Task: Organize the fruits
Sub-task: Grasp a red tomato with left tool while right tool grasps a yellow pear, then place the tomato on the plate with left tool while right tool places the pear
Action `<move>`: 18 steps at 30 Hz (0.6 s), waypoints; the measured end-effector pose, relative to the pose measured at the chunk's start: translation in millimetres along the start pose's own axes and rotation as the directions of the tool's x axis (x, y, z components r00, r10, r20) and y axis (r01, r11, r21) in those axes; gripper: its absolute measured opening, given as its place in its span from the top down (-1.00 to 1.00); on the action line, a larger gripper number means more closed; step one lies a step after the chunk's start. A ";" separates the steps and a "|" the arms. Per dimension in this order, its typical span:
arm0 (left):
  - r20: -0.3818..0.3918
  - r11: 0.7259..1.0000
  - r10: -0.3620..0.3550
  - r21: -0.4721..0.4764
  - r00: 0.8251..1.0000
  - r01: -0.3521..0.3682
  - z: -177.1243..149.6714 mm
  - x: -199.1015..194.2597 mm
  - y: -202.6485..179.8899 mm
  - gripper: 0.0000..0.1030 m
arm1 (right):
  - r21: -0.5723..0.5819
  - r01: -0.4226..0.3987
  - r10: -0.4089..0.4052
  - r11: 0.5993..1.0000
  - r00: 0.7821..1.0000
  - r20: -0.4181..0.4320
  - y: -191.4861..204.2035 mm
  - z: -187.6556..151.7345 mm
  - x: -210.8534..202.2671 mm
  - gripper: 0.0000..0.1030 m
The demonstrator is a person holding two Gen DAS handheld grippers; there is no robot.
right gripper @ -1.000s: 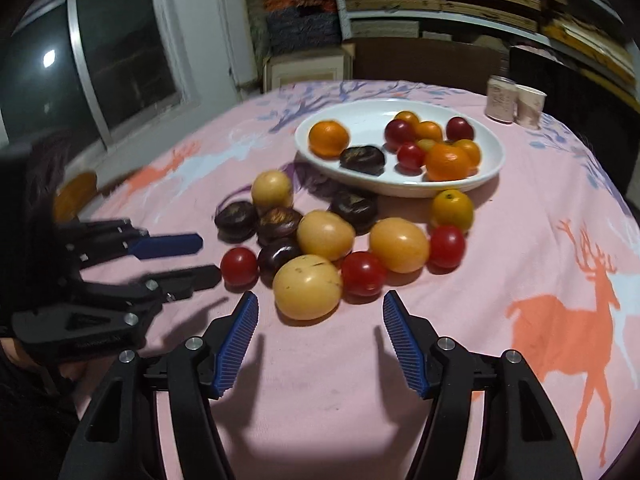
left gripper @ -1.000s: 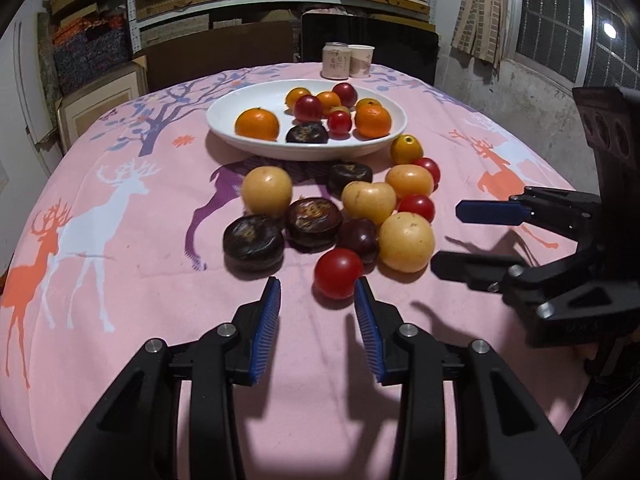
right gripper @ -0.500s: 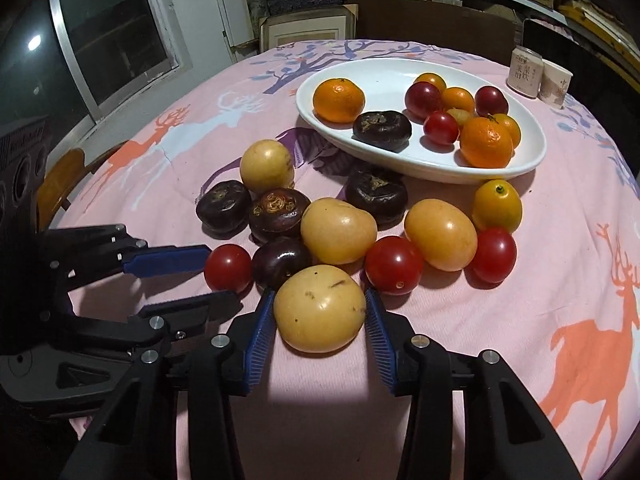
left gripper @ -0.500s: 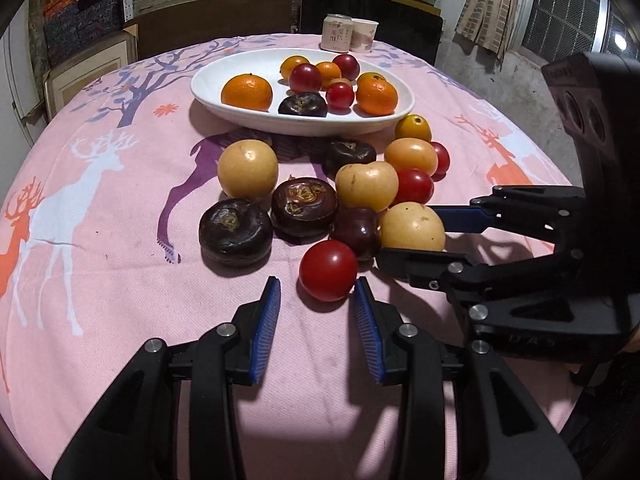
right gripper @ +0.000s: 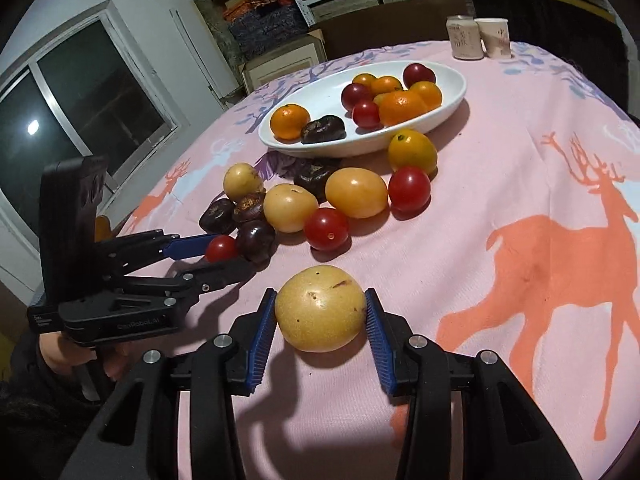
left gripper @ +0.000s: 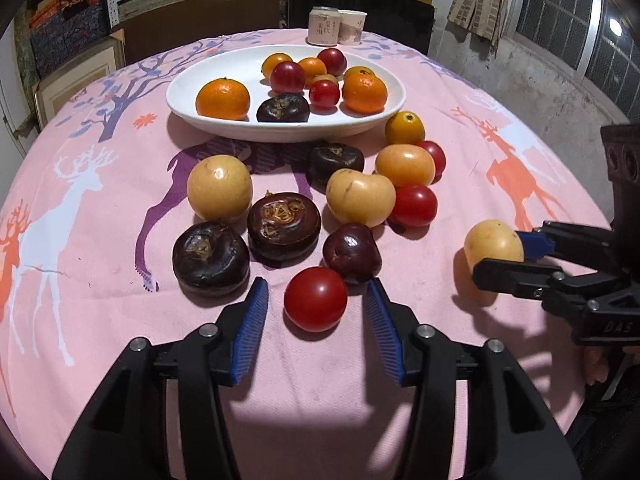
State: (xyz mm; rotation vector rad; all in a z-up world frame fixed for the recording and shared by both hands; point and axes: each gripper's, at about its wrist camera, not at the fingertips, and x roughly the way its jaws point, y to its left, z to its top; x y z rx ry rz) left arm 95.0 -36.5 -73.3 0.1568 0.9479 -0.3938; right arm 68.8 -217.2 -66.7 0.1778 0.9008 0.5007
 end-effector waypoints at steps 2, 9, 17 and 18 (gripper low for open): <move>0.007 1.000 -0.010 0.001 1.000 0.010 -0.7 -1.4 -0.2 0.31 | -0.005 0.000 0.000 1.000 1.000 -0.007 -0.1 0.4 0.5 0.14; 0.021 0.999 -0.034 -0.007 0.999 0.035 -6.3 -6.1 -2.7 0.47 | -0.004 -0.018 0.018 1.000 1.000 0.004 -0.9 -0.6 -0.7 0.15; 0.074 0.999 -0.036 -0.026 0.997 0.038 -15.5 -22.7 -3.2 0.47 | -0.004 -0.023 0.023 1.000 1.000 0.014 -1.0 -1.0 -0.8 0.14; 0.089 0.999 -0.034 -0.029 0.995 0.037 -15.6 -27.1 -2.8 0.47 | -0.003 -0.025 0.025 1.000 1.000 0.017 -1.2 -1.3 -1.3 0.14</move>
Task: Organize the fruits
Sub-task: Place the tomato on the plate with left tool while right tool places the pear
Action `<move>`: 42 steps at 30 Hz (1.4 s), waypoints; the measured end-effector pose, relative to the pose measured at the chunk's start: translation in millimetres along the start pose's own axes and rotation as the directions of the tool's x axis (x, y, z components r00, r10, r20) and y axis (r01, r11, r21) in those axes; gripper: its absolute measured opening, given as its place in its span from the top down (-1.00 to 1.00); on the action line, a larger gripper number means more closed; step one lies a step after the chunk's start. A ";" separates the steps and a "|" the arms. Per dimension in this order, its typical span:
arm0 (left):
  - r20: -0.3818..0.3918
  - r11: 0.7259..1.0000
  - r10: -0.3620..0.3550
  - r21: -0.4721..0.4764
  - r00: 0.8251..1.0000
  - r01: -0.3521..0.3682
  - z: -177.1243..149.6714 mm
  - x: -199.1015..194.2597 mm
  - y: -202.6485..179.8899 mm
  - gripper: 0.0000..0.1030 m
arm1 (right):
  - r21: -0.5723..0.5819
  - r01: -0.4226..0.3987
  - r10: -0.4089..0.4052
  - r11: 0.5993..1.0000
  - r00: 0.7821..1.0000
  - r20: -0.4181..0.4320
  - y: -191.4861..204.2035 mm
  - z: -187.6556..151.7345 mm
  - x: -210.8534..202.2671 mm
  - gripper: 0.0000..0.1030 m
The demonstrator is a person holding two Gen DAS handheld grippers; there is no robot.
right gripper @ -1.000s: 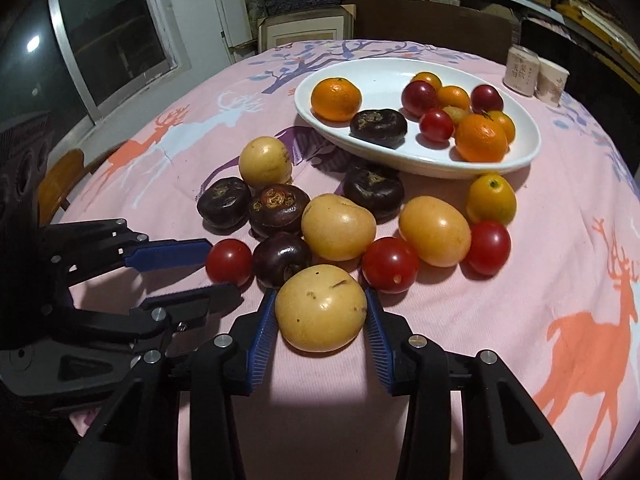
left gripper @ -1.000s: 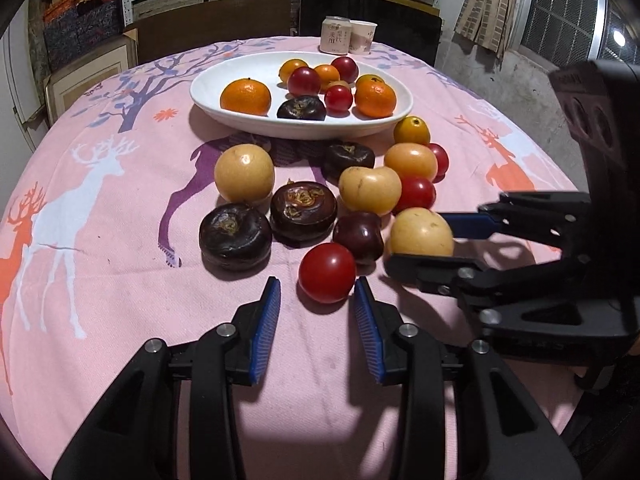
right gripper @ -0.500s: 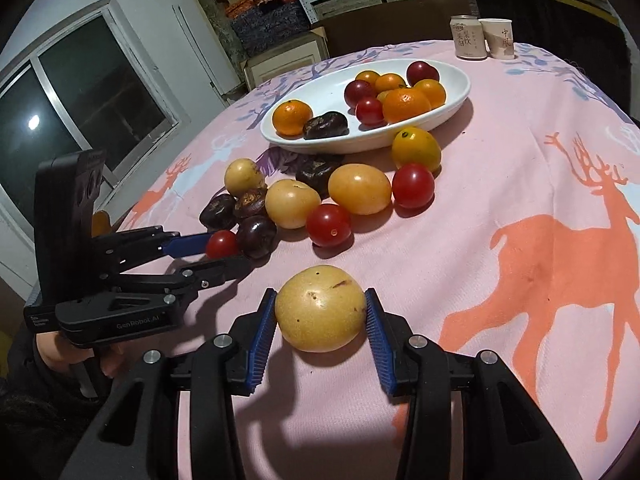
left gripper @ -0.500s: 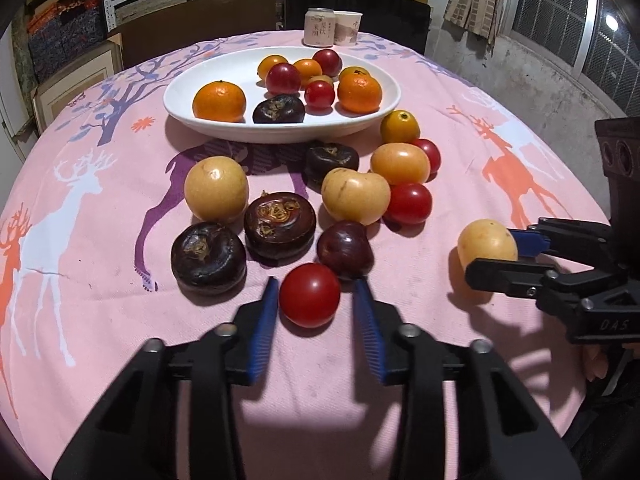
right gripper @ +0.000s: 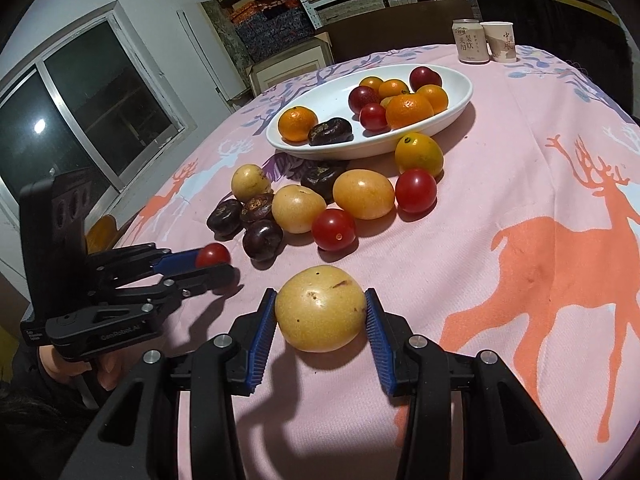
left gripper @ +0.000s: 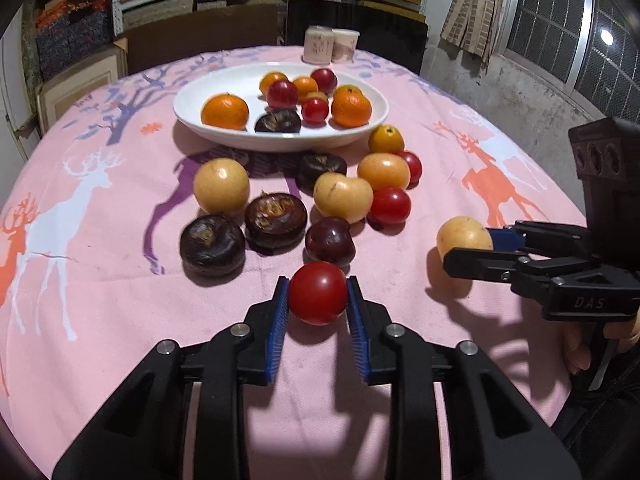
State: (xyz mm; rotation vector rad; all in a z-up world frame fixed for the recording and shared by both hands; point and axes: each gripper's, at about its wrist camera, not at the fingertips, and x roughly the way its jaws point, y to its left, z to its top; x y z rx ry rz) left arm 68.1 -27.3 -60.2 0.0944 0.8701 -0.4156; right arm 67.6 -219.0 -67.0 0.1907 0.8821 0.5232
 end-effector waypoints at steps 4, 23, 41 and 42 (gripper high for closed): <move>0.082 1.000 -0.001 -0.025 0.997 0.003 6.3 -21.6 4.7 0.47 | 0.005 -0.009 0.008 1.000 1.000 0.019 -0.7 0.3 -4.2 0.15; 0.141 0.997 0.041 -0.067 0.989 -0.032 165.8 27.6 58.1 0.47 | -0.160 0.151 -0.118 0.975 0.973 0.200 20.4 120.8 15.2 0.14; 0.094 0.993 0.059 -0.103 0.994 -0.049 161.6 49.5 62.8 -0.35 | -0.136 0.189 -0.146 0.972 0.949 0.279 8.0 113.4 21.3 -0.22; 0.102 0.994 0.066 -0.094 0.993 -0.056 154.5 40.9 60.9 -0.42 | -0.123 0.189 -0.147 0.974 0.946 0.289 5.4 109.0 13.0 -0.23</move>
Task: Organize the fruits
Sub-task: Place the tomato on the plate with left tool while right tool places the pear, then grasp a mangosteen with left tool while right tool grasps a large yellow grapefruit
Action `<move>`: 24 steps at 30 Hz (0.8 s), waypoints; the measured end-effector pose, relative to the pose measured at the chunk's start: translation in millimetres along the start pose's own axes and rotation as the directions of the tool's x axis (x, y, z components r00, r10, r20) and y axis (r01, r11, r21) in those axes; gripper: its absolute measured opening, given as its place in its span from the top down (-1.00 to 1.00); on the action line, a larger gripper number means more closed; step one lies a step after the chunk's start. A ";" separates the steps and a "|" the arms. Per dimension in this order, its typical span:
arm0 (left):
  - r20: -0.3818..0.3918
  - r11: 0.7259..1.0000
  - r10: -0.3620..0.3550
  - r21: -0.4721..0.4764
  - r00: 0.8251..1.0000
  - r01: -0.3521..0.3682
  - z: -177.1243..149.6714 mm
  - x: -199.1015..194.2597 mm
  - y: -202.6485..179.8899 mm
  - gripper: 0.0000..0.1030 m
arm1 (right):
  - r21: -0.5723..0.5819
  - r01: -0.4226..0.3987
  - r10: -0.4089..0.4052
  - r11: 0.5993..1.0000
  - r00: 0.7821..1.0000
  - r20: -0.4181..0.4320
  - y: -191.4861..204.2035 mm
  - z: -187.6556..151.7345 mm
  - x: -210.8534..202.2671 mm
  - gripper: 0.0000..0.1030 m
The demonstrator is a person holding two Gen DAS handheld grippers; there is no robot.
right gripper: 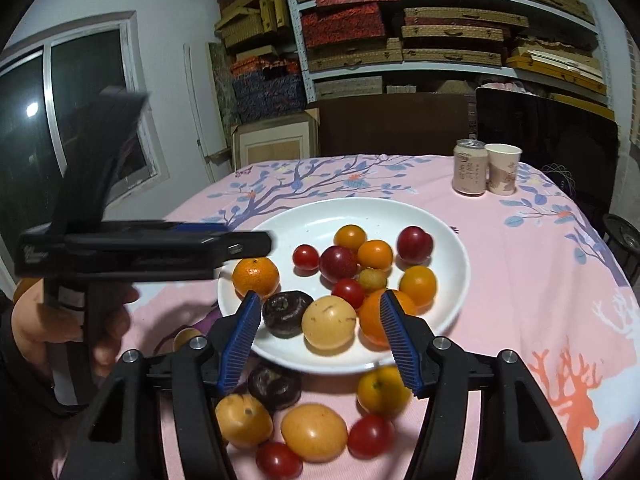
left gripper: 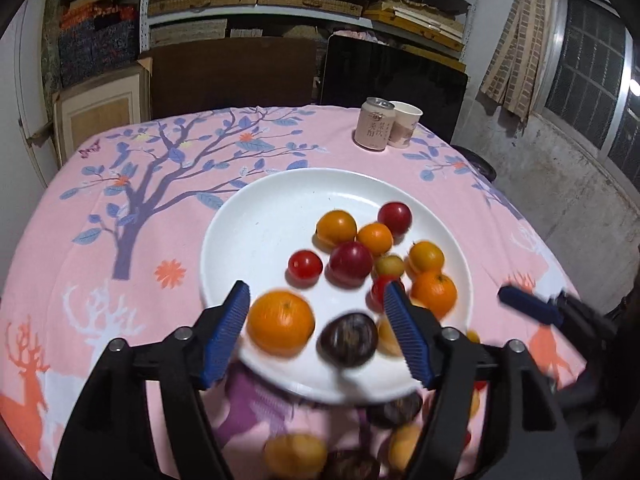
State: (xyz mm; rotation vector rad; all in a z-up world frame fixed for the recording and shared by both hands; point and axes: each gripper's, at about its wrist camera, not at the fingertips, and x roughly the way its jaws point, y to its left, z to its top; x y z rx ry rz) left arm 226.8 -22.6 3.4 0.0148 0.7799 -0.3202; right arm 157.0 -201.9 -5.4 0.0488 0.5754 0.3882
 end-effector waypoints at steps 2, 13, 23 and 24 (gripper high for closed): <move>0.021 1.000 0.014 0.027 1.000 -0.014 -21.9 -26.3 -0.6 -0.53 | 0.041 0.000 -0.001 0.999 1.000 0.024 -8.7 -6.8 -19.3 -0.32; -0.102 0.963 0.205 0.199 0.973 -0.182 -126.6 -44.4 -1.9 -0.44 | 0.189 0.004 0.000 0.982 1.000 -0.017 -32.8 -47.0 -38.8 -0.39; -0.116 0.980 0.125 0.171 0.985 -0.105 -128.4 -21.1 -1.3 0.19 | 0.231 0.043 -0.017 0.972 0.993 -0.113 -44.8 -58.9 -27.1 -0.39; -0.106 0.987 0.095 0.142 0.990 -0.079 -128.8 -24.7 3.1 0.19 | 0.232 0.051 -0.021 0.971 0.992 -0.128 -45.2 -59.6 -25.0 -0.39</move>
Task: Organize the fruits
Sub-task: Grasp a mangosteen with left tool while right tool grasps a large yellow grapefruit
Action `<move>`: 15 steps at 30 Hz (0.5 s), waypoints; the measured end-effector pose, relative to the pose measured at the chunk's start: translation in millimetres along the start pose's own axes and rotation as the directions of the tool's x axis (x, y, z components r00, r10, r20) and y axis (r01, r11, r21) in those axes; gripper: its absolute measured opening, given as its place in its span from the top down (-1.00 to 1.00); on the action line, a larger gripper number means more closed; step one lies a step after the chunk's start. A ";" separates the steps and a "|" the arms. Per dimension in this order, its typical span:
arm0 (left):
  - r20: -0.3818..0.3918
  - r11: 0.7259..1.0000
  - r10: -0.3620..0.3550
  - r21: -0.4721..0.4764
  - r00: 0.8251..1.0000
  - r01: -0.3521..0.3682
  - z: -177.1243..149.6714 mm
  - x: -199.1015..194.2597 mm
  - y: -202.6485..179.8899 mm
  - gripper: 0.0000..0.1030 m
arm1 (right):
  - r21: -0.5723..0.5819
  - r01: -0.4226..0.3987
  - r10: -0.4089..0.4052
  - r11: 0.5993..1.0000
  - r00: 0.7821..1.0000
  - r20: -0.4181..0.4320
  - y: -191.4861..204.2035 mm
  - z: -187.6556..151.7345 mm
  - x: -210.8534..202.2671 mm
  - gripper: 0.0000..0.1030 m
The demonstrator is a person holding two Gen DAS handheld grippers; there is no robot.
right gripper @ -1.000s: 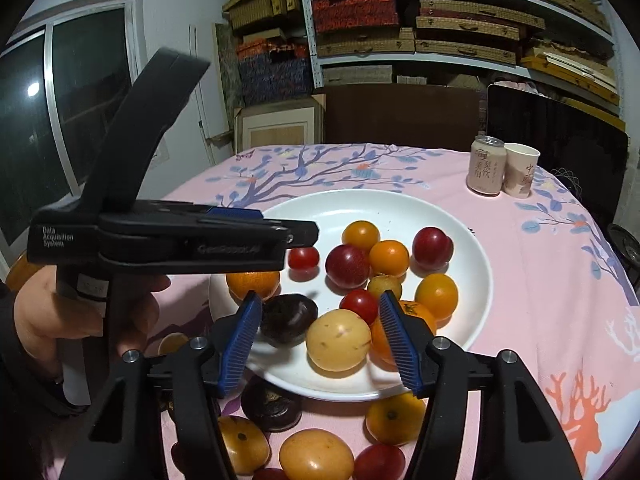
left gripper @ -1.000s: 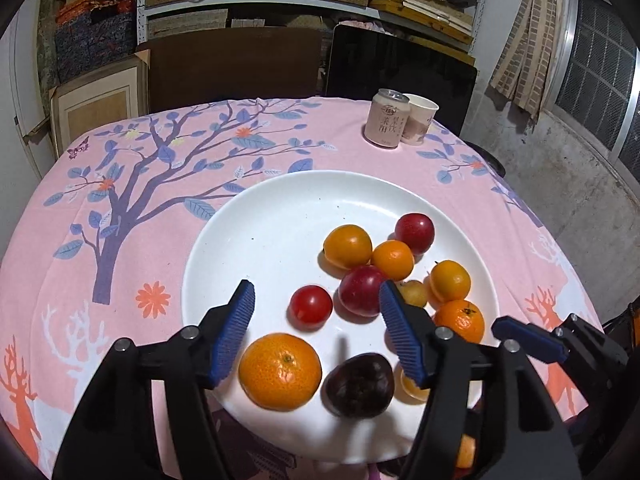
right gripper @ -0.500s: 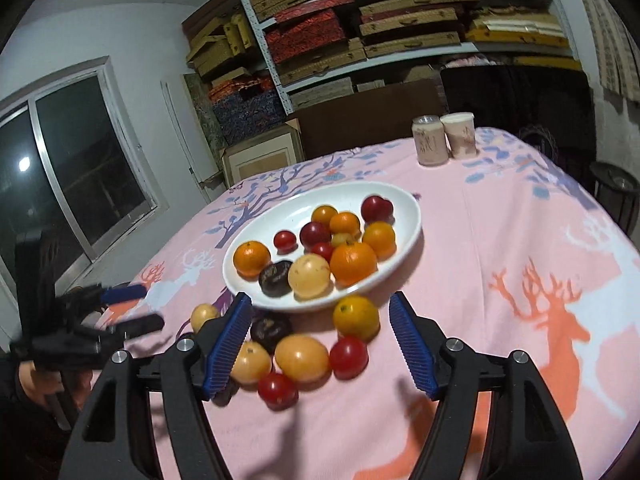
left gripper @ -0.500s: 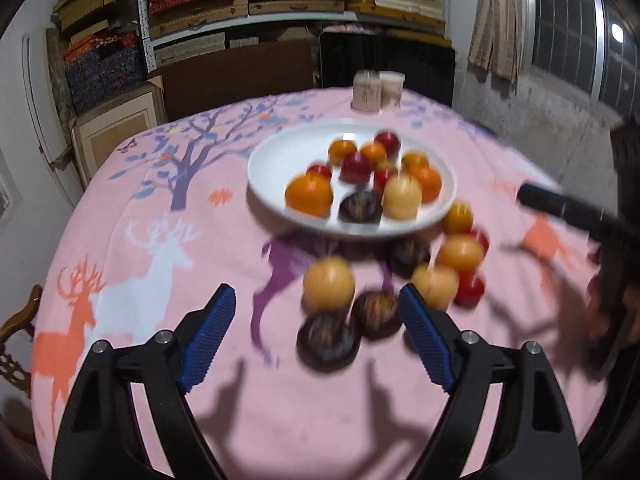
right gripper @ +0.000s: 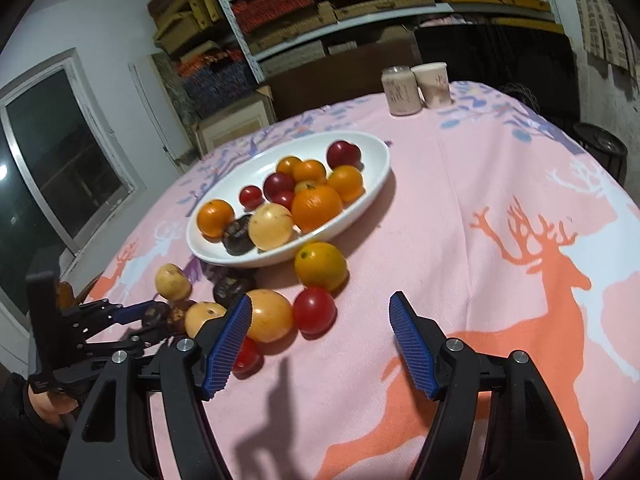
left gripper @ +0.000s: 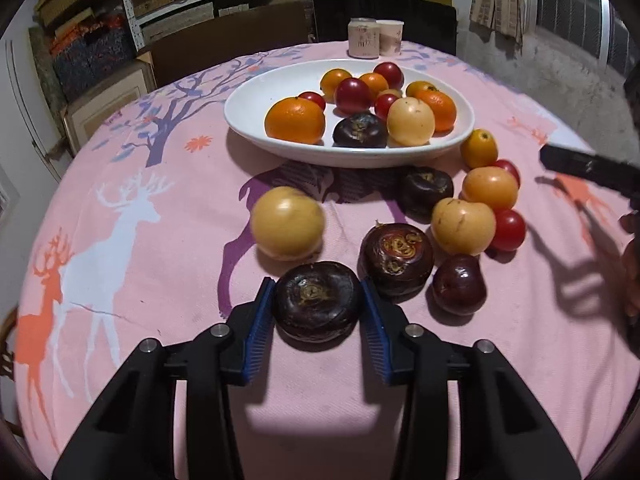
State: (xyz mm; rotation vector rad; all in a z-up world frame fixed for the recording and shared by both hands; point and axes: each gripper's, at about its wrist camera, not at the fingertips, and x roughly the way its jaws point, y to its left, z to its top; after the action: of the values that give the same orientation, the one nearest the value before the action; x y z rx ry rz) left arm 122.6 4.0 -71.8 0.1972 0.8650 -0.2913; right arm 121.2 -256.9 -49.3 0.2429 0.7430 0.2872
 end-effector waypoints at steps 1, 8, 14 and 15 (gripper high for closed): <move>0.020 0.999 -0.020 -0.025 1.000 0.021 0.9 -3.2 3.8 0.18 | -0.007 0.009 -0.010 1.000 1.000 -0.011 1.7 -1.0 1.6 -0.39; 0.136 0.986 -0.072 -0.140 0.988 0.091 1.1 -24.0 27.2 0.18 | -0.140 0.029 -0.037 0.990 0.998 -0.059 25.9 -5.1 10.2 -0.09; 0.117 0.983 -0.091 -0.149 0.989 0.108 2.0 -19.9 27.8 0.18 | -0.218 0.064 -0.083 0.974 0.994 -0.076 44.5 -3.3 22.8 -0.07; 0.118 0.982 -0.096 -0.152 0.988 0.113 1.8 -20.2 28.4 0.18 | -0.190 0.059 -0.074 0.980 0.994 -0.077 41.0 -0.9 22.7 -0.07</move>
State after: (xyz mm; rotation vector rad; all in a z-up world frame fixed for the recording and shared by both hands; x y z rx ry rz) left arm 120.9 33.7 -53.5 -0.0127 0.7858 -0.3269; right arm 129.6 -210.8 -51.2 0.0274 0.8003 0.3033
